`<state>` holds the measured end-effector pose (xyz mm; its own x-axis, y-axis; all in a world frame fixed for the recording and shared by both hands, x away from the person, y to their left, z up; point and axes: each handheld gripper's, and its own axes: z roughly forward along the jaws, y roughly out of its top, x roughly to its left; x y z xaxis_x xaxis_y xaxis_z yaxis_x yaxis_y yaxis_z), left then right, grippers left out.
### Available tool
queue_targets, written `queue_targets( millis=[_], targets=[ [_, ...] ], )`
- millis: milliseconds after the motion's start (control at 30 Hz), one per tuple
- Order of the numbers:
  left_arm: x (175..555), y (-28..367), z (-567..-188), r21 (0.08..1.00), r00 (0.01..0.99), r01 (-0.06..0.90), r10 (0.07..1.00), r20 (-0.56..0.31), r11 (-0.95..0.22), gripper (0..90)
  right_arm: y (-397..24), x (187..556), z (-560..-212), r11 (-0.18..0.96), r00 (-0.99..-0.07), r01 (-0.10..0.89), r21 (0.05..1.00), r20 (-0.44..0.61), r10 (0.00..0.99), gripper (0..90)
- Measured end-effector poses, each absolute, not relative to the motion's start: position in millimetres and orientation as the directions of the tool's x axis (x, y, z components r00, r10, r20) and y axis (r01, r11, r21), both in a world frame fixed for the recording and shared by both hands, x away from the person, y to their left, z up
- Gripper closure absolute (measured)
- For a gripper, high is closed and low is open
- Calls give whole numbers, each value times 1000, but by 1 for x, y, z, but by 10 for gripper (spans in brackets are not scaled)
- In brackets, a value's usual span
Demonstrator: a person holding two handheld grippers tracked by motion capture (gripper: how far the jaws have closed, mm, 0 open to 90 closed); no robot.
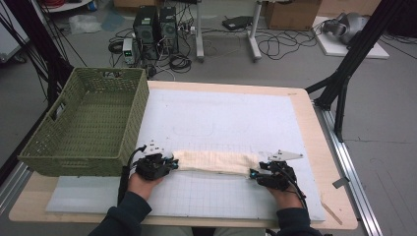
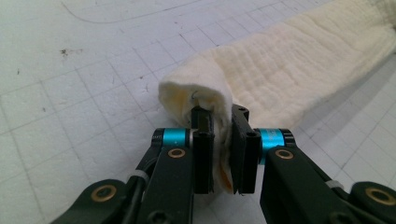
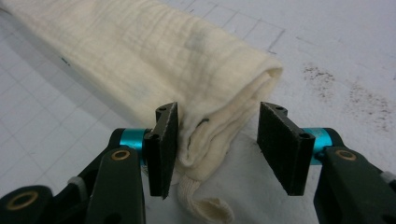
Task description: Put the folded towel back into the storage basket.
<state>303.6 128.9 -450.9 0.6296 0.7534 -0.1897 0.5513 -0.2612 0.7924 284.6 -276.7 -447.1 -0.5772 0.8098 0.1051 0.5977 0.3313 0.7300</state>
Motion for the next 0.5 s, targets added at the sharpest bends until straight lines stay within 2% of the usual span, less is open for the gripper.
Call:
queue_targets(
  millis=[67,300,400,500],
  targets=[
    [304,129,-451,792,629,552,754,-189,-262,807,-276,284,-447,336,-588,597,729,111,802,500],
    [303,128,-451,794,629,548,756,-183,-263,806,-276,284,-448,315,-621,610,728,192,760,785],
    [303,128,-451,794,628,548,757,-183,-262,806,-277,285,-448,294,-612,624,724,218,761,819],
    [303,128,-451,795,629,547,755,-184,-262,807,-275,284,-445,316,-622,601,734,182,761,826]
  ],
)
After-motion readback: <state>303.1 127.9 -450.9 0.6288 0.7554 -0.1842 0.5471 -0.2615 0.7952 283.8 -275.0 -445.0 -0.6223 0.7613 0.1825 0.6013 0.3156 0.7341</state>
